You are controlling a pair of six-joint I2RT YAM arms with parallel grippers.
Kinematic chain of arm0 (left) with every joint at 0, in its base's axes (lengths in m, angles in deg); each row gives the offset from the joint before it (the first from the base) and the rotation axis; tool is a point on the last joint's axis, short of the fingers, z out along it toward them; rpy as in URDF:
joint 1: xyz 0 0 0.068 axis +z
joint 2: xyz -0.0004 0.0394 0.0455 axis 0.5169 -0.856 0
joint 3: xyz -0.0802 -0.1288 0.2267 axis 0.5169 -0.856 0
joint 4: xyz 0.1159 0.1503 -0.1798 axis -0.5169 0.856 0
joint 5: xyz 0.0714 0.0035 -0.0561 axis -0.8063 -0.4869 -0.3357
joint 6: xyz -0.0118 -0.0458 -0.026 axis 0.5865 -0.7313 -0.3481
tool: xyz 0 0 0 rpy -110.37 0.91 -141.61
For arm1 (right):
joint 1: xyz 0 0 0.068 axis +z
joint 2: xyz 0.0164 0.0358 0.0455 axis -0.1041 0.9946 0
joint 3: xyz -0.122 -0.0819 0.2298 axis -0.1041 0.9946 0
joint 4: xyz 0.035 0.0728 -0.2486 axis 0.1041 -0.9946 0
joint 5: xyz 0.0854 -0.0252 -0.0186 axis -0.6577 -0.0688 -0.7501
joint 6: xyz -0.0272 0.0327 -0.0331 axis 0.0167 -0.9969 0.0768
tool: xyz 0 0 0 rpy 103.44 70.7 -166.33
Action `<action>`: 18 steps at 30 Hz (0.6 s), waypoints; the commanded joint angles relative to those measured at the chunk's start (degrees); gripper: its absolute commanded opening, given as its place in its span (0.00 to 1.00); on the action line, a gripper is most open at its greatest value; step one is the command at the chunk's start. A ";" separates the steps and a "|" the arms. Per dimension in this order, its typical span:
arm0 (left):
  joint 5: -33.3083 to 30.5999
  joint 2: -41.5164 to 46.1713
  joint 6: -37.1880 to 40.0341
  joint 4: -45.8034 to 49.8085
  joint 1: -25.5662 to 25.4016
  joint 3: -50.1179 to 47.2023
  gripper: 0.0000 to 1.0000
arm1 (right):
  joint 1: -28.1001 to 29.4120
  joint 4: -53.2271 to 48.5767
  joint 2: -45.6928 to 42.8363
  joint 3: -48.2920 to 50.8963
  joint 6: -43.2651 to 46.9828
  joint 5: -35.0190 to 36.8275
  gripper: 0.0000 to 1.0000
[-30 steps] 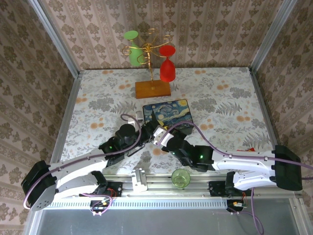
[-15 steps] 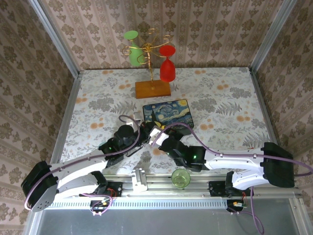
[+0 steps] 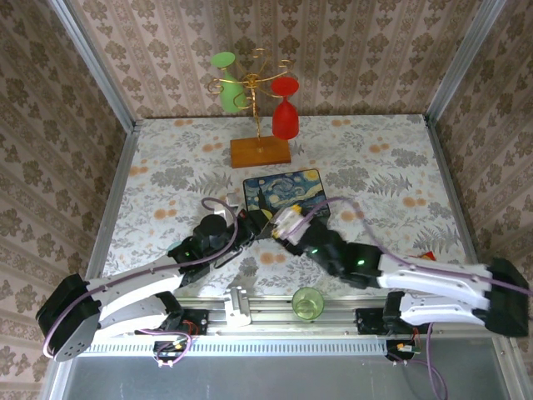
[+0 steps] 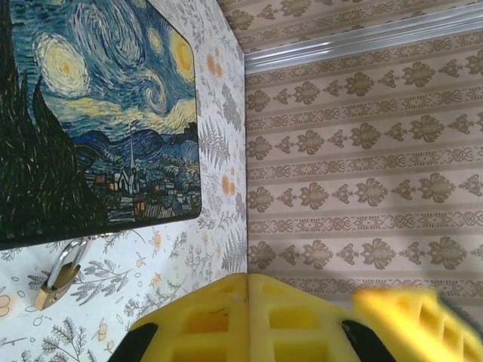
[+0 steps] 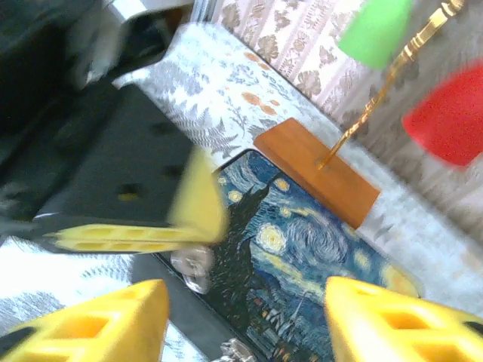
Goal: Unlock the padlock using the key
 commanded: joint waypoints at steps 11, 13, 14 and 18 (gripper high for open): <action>7.38 -1.77 21.07 -16.21 0.94 0.84 0.00 | -29.99 14.27 -1.21 4.06 -46.73 -69.41 0.68; 10.44 -2.26 23.75 -17.19 0.89 2.05 0.00 | -30.02 20.40 1.64 3.89 -50.69 -71.57 0.67; 11.24 -2.42 24.51 -17.93 0.97 2.12 0.00 | -30.02 21.79 2.55 3.59 -51.63 -72.12 0.66; 11.69 -3.59 24.44 -25.98 0.85 0.16 0.00 | -30.02 28.80 4.41 4.30 -54.95 -73.67 0.63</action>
